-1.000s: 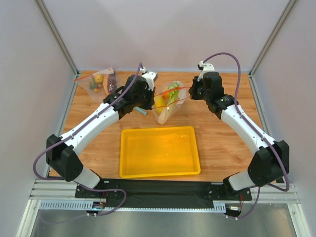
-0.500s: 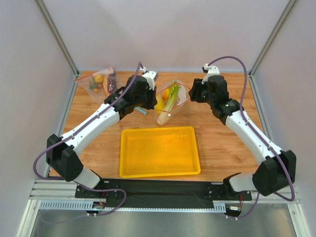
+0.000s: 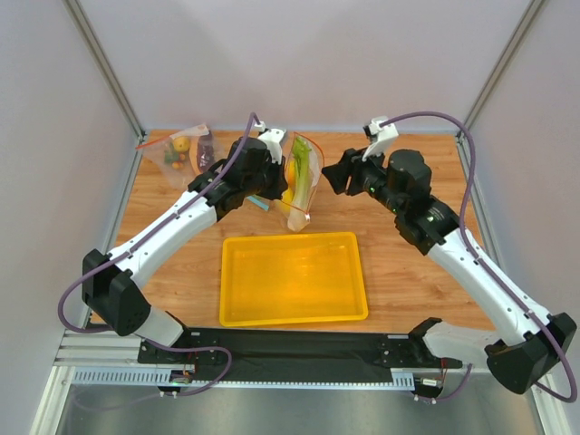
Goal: Open the zip-top bag and remove the fake food
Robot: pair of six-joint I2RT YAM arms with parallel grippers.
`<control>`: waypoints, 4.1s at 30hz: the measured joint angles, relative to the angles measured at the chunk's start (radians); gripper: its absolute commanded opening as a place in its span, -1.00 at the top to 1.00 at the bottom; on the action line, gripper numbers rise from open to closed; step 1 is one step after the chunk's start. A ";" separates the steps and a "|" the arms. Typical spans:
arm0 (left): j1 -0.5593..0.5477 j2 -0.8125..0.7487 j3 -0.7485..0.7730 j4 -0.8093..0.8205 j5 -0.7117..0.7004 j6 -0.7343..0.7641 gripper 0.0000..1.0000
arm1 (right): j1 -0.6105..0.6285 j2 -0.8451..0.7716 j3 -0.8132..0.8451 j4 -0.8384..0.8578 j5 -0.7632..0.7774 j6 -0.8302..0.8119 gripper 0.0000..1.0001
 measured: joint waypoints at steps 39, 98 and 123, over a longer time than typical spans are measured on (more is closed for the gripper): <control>0.000 -0.011 -0.031 0.015 0.046 0.000 1.00 | -0.004 0.445 0.250 -0.007 0.009 -0.051 -0.06; 0.168 -0.062 -0.057 0.031 0.161 -0.030 1.00 | 0.029 0.429 0.164 0.156 -0.110 -0.138 0.99; 0.187 0.002 -0.056 0.035 0.276 -0.049 1.00 | 0.041 0.311 0.172 0.127 -0.255 -0.150 0.99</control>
